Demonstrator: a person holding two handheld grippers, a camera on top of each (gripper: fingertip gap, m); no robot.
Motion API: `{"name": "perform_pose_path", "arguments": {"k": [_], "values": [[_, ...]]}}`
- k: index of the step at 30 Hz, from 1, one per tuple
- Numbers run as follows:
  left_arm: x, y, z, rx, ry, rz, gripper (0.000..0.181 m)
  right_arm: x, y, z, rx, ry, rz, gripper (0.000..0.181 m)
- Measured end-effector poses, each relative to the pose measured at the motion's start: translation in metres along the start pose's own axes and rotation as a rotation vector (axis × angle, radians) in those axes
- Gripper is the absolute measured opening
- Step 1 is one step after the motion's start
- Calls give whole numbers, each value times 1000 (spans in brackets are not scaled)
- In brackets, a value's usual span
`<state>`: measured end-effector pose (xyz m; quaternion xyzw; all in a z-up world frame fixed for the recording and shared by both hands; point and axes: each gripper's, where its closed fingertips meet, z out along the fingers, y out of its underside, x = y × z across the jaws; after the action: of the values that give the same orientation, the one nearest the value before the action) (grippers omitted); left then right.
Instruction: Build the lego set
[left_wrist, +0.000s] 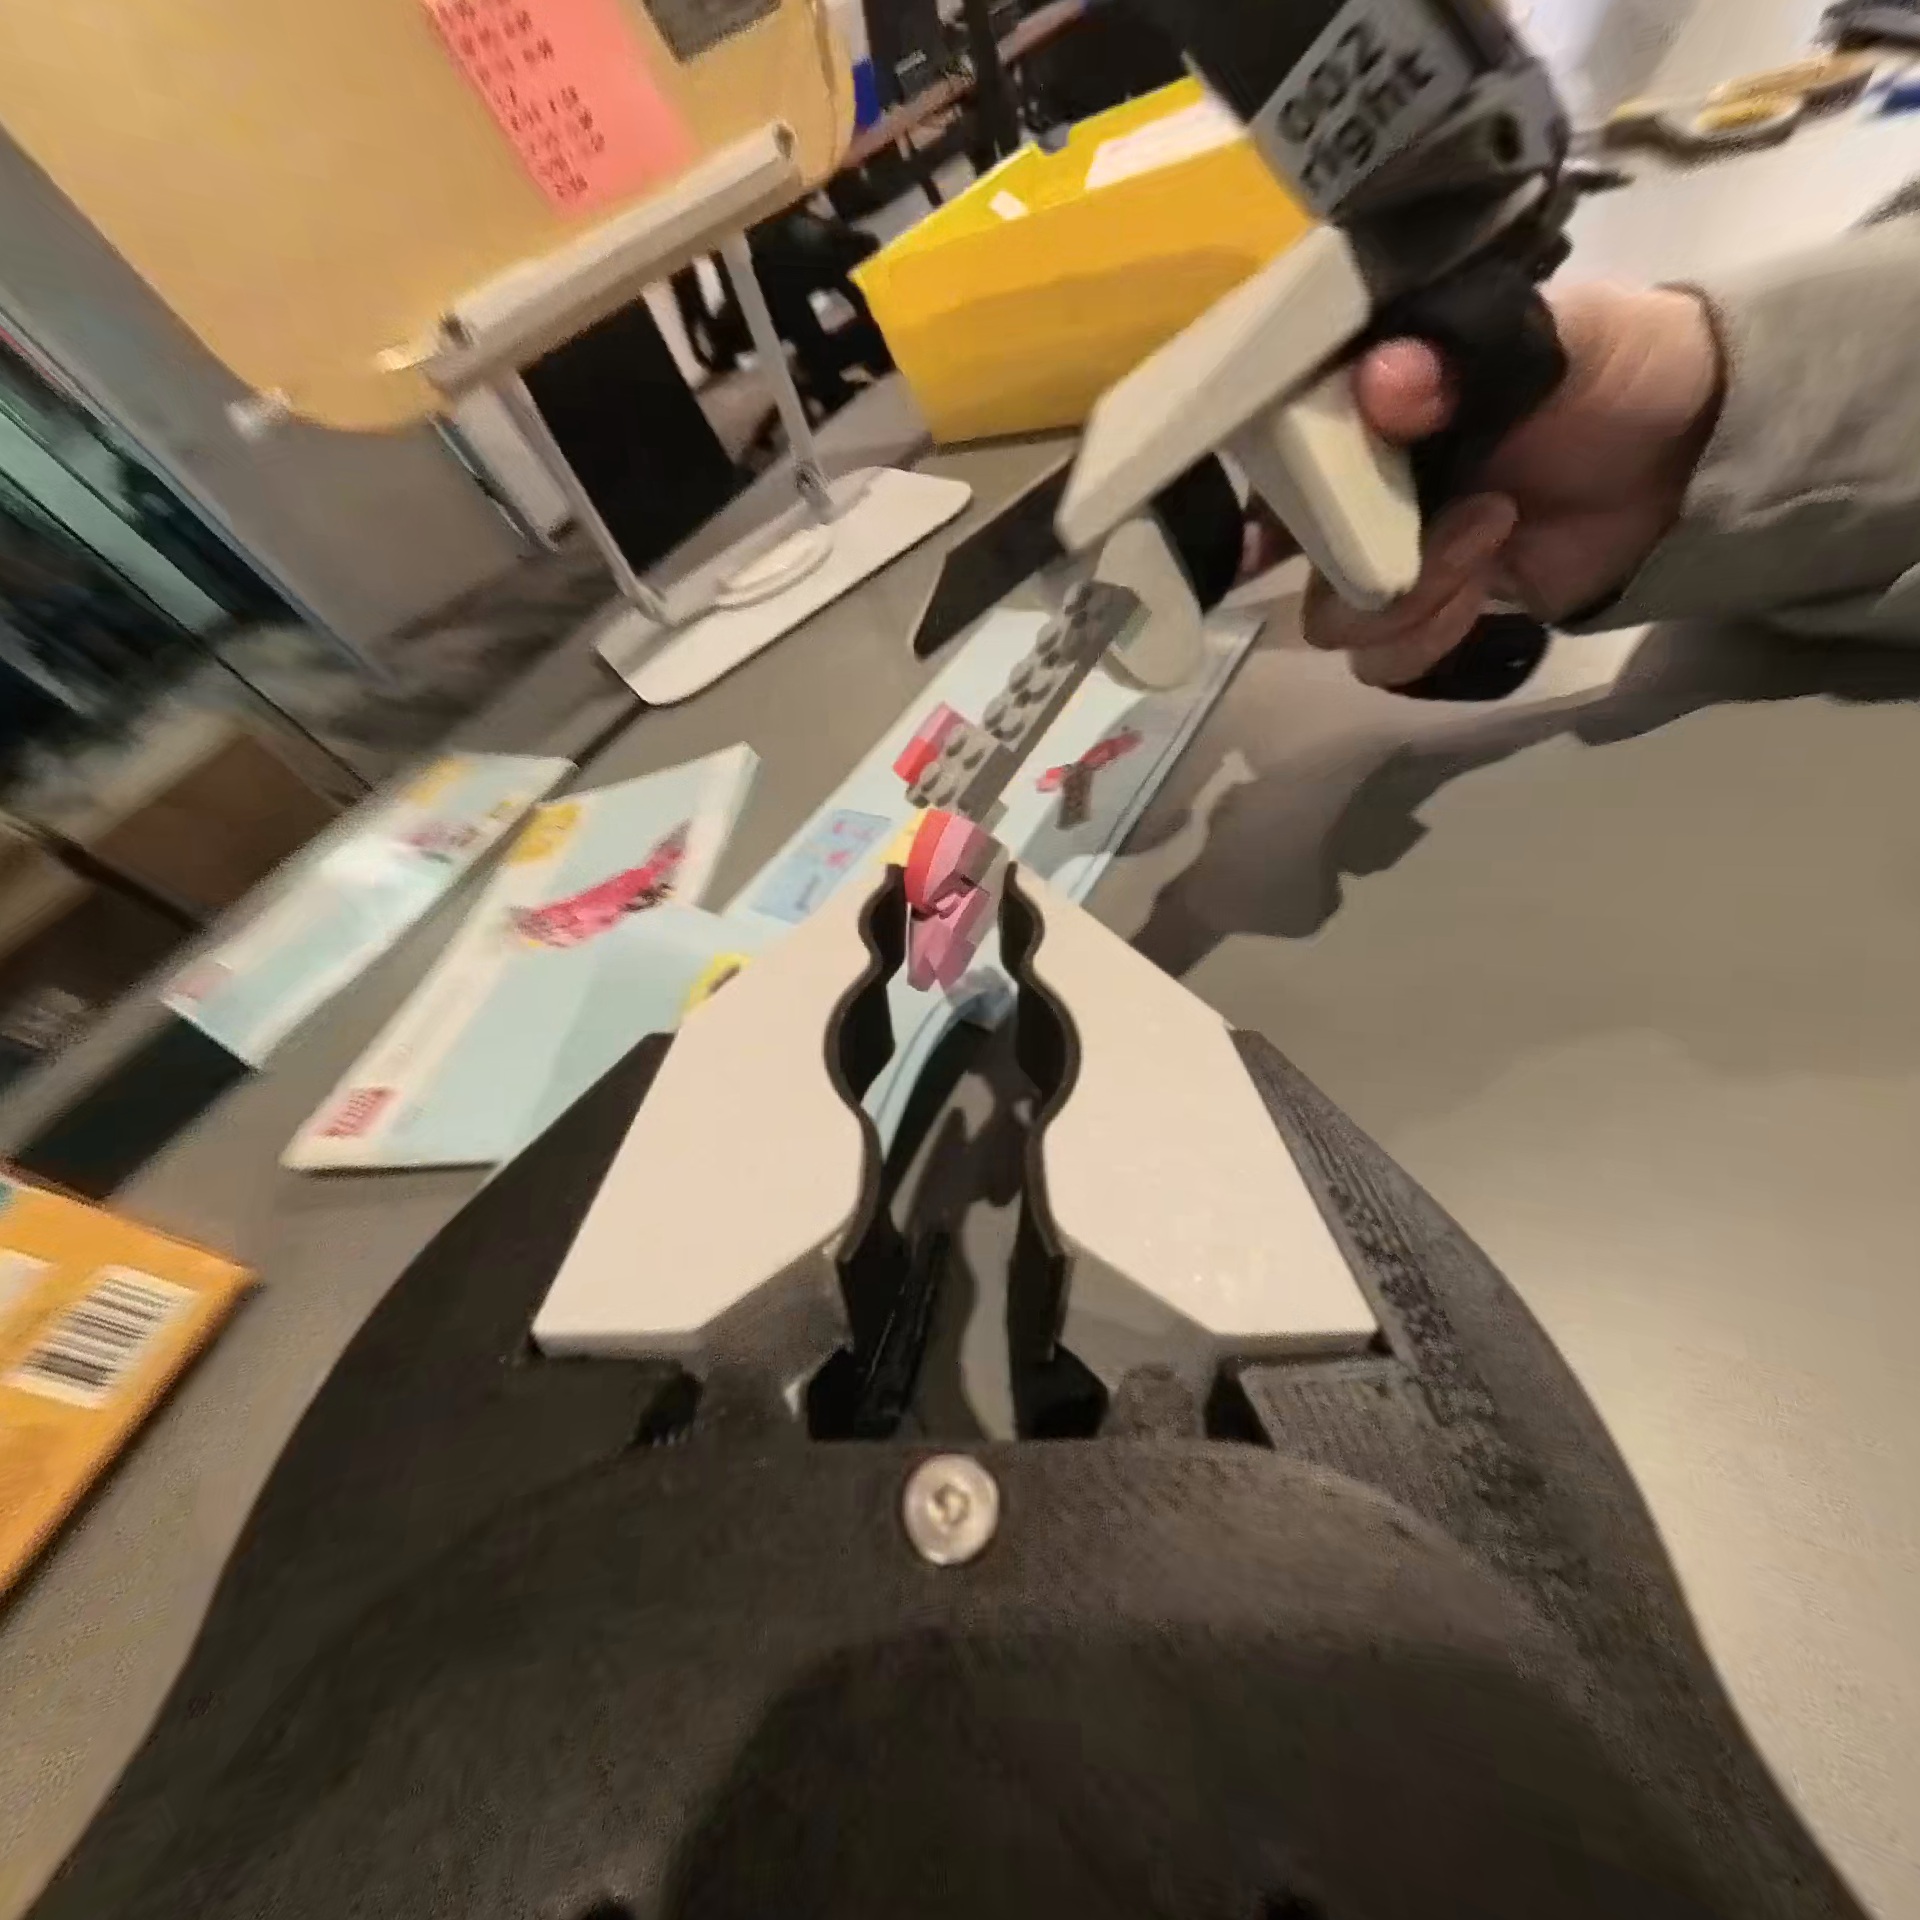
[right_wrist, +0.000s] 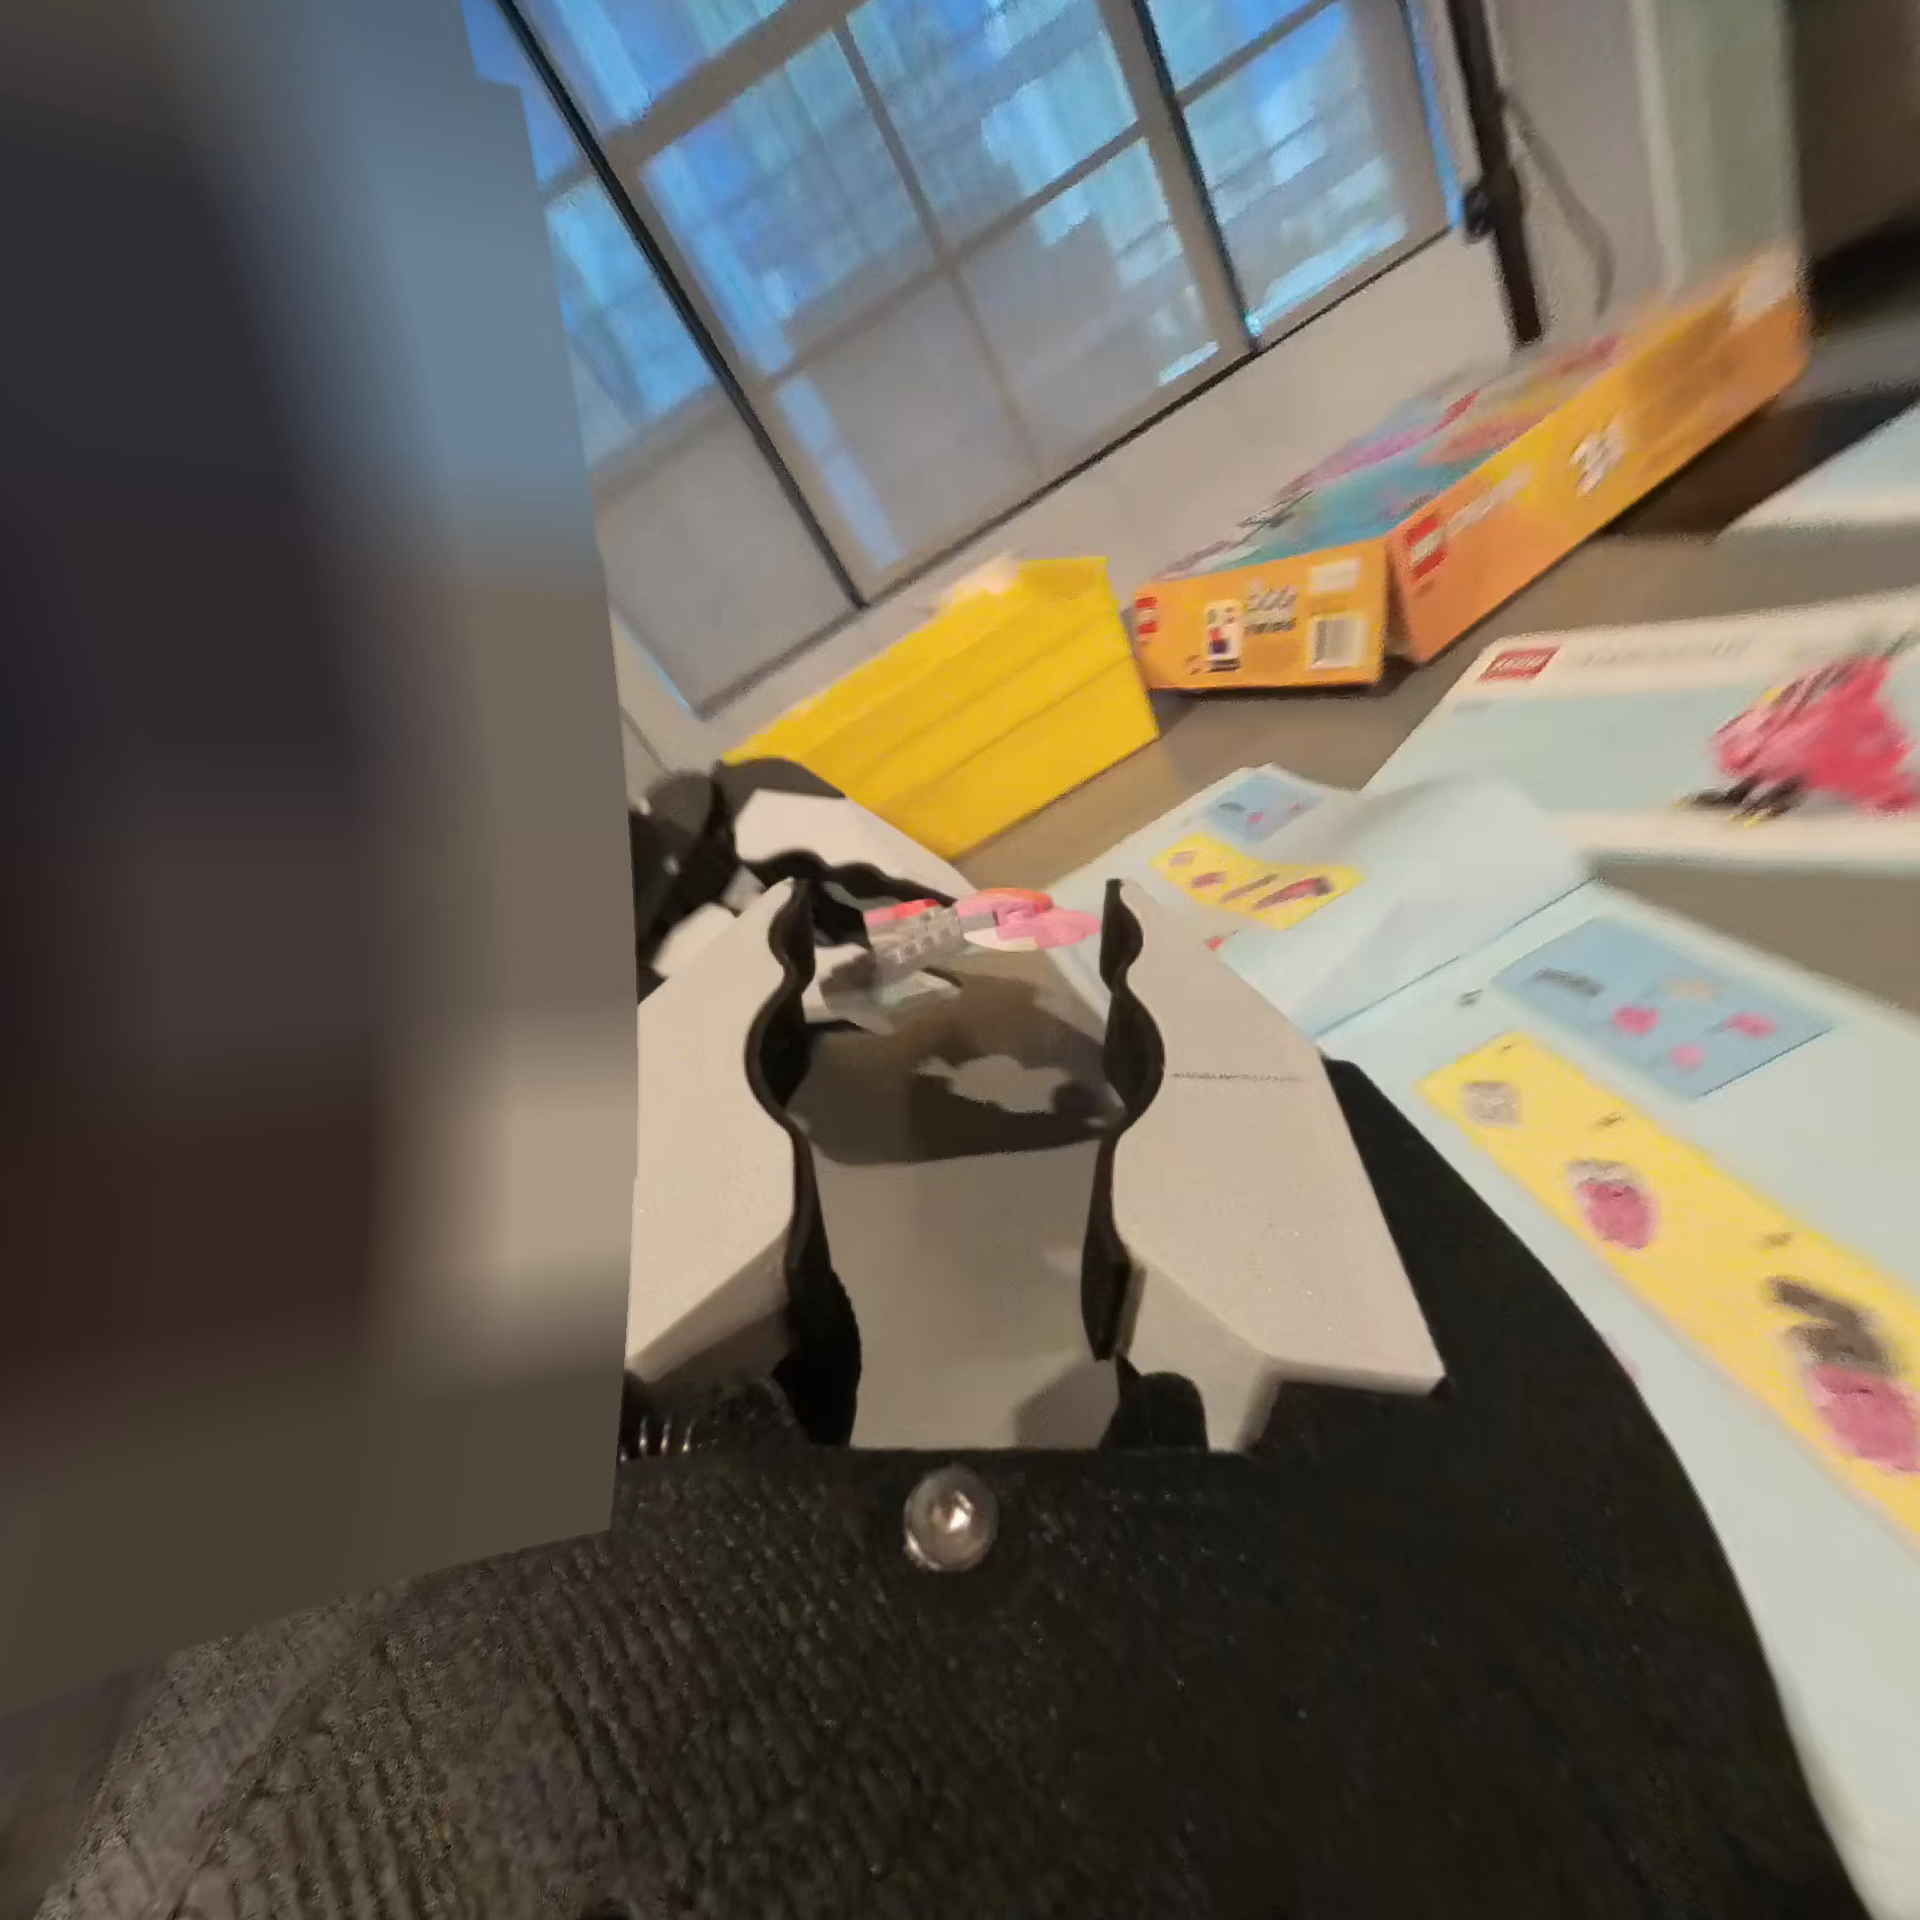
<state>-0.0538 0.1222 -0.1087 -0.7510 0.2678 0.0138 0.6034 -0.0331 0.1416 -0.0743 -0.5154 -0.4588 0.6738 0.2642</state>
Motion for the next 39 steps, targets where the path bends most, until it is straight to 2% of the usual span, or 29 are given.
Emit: {"name": "perform_pose_path", "arguments": {"k": [4,7,9,13,18,22,26,28,31,33,34,39], "values": [[4,9,3,-56,92,-170,16,-1,15,2,-171,157,-488,57],[9,18,5,-116,121,-185,16,3,29,3,-317,285,-908,52],[13,21,7,-139,137,-176,16,5,40,4,-411,329,-1115,46],[19,24,8,-159,160,-154,16,3,49,8,-460,346,-1301,27],[26,22,7,-147,186,-87,16,3,54,8,-506,353,-1425,21],[29,24,8,-156,173,-22,16,5,62,10,-555,350,-1559,10],[29,26,9,-165,158,6,17,7,63,9,-595,343,-1543,9],[26,22,9,-146,122,26,19,4,59,10,-556,353,-1545,9],[13,13,6,-99,24,130,10,-3,47,13,-442,381,-1534,12],[-3,12,3,-94,-86,236,9,-1,45,12,-445,389,-1490,49],[-10,11,2,-86,-133,300,9,0,46,12,-447,383,-1436,61],[-24,4,-4,-51,-291,536,9,12,35,9,-378,394,-1008,62]]}}
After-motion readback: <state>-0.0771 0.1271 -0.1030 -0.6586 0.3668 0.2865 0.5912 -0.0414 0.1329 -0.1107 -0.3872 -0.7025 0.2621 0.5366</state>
